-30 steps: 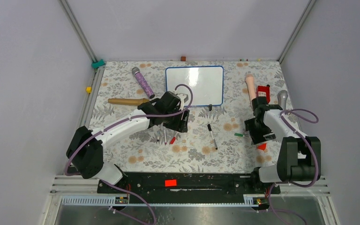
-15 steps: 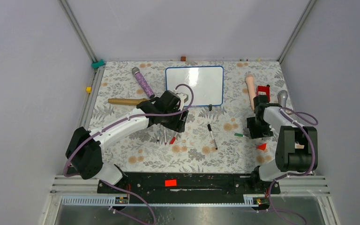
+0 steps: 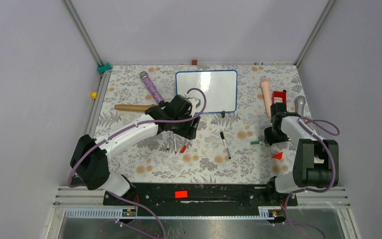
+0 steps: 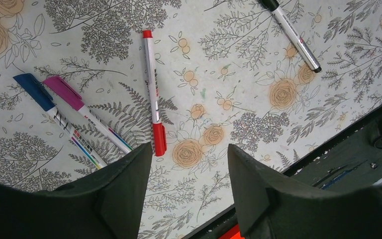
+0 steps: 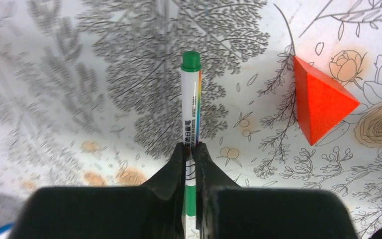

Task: Write a sentence on the whiteboard
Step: Open the whiteboard marker at the center of the board.

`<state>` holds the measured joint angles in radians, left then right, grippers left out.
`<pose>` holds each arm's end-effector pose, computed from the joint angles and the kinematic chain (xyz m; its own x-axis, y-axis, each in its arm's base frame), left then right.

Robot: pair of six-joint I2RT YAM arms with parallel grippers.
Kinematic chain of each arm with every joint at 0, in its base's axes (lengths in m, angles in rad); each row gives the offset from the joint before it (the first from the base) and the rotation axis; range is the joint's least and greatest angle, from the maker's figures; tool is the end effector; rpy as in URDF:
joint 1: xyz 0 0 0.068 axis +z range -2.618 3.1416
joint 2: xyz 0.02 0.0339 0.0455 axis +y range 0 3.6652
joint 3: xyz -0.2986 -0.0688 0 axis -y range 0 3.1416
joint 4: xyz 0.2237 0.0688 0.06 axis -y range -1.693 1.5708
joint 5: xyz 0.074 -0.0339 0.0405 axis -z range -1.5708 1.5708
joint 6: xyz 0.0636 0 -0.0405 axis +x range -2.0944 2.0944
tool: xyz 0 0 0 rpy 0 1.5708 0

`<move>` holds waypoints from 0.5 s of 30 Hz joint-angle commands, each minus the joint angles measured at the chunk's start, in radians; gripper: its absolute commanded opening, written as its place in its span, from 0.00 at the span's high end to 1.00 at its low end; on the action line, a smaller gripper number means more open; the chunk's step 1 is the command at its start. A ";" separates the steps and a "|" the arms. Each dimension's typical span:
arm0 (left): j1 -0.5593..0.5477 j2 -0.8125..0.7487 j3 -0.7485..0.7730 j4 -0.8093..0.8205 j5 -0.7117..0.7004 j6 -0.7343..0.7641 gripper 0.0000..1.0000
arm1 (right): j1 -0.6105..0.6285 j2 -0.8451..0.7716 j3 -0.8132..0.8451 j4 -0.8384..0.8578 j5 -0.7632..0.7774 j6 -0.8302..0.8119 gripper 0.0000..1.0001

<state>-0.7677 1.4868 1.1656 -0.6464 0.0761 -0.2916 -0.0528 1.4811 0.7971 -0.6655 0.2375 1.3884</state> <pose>0.2154 -0.2147 0.2842 -0.7755 0.3501 -0.5253 0.5226 0.8229 -0.2231 0.2332 -0.0273 0.1835 -0.0756 0.9611 -0.2655 0.9768 0.1249 0.1742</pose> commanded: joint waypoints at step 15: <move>-0.025 -0.043 0.079 0.230 0.353 -0.020 0.28 | -0.004 -0.465 -0.054 0.497 -0.632 -0.516 1.00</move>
<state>-0.7834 1.4593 1.1694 -0.5018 0.3084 -0.3046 -0.0544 1.1091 0.7967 -0.4381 -0.1024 0.9703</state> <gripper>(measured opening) 0.714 0.047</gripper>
